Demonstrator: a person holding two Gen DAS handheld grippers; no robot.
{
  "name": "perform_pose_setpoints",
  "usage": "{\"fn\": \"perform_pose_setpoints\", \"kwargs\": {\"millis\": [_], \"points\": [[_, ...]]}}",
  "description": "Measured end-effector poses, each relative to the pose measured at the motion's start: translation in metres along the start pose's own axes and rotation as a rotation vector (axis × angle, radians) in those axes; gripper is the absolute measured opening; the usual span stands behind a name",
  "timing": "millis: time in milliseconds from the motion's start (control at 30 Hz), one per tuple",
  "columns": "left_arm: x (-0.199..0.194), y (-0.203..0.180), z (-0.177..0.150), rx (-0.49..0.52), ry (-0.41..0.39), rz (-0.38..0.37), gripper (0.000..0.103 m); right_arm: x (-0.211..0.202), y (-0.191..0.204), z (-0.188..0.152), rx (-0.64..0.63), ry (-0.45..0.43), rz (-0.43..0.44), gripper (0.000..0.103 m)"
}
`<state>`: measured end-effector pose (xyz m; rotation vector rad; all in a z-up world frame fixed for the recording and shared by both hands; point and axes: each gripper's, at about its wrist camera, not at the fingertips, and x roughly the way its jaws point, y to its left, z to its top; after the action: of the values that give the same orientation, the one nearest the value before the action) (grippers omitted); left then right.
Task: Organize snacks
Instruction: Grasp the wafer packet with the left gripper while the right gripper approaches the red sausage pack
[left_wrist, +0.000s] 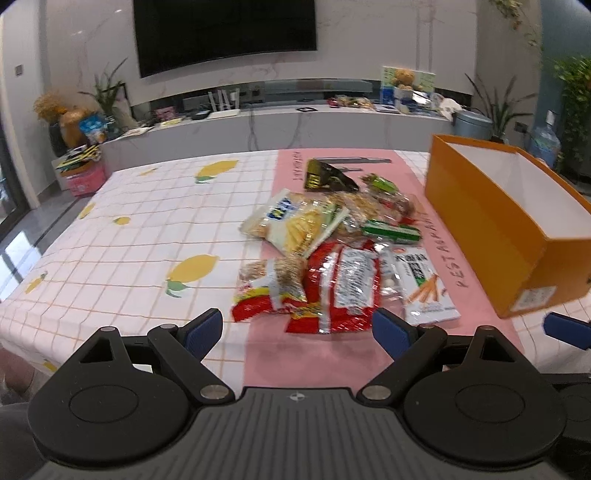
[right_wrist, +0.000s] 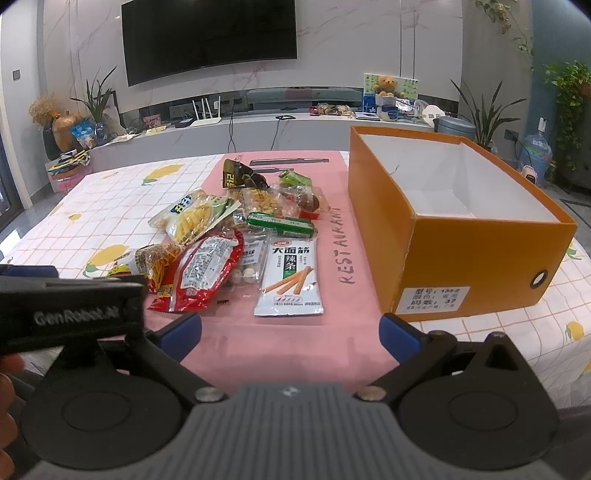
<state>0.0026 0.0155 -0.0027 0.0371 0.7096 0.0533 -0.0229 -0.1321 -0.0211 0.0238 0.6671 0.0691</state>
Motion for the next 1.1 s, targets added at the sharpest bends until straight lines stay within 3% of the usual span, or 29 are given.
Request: {"fn": "perform_pose_setpoints", "kwargs": {"millis": [167, 267, 467, 600, 733, 867, 967, 1033, 1100], "points": [[0.002, 0.019, 0.011, -0.027, -0.011, 0.040, 0.103, 0.007, -0.004, 0.009, -0.058, -0.055, 0.045, 0.099], [0.002, 0.033, 0.022, -0.054, -0.028, 0.045, 0.103, 0.017, -0.006, 0.016, -0.127, -0.093, 0.062, 0.085], [0.020, 0.049, 0.037, -0.092, -0.009, 0.011, 0.103, 0.039, -0.018, 0.029, -0.021, -0.048, 0.213, 0.080], [0.039, 0.040, 0.042, 0.006, 0.053, -0.007, 0.103, 0.065, -0.024, 0.032, 0.022, 0.008, 0.223, 0.062], [0.049, 0.035, 0.044, 0.047, 0.050, -0.024, 0.103, 0.078, -0.025, 0.029, 0.090, 0.049, 0.306, 0.062], [0.066, 0.036, 0.046, 0.058, 0.068, -0.026, 0.103, 0.089, -0.006, 0.027, 0.057, 0.056, 0.365, 0.064], [0.085, 0.040, 0.049, 0.063, 0.110, -0.031, 0.103, 0.097, 0.013, 0.025, -0.011, 0.038, 0.330, 0.071], [0.098, 0.044, 0.051, 0.029, 0.138, -0.017, 0.103, 0.098, 0.023, 0.023, -0.053, 0.020, 0.301, 0.080], [0.109, 0.049, 0.053, -0.010, 0.171, -0.034, 0.103, 0.096, 0.028, 0.022, -0.067, 0.010, 0.291, 0.083]]}}
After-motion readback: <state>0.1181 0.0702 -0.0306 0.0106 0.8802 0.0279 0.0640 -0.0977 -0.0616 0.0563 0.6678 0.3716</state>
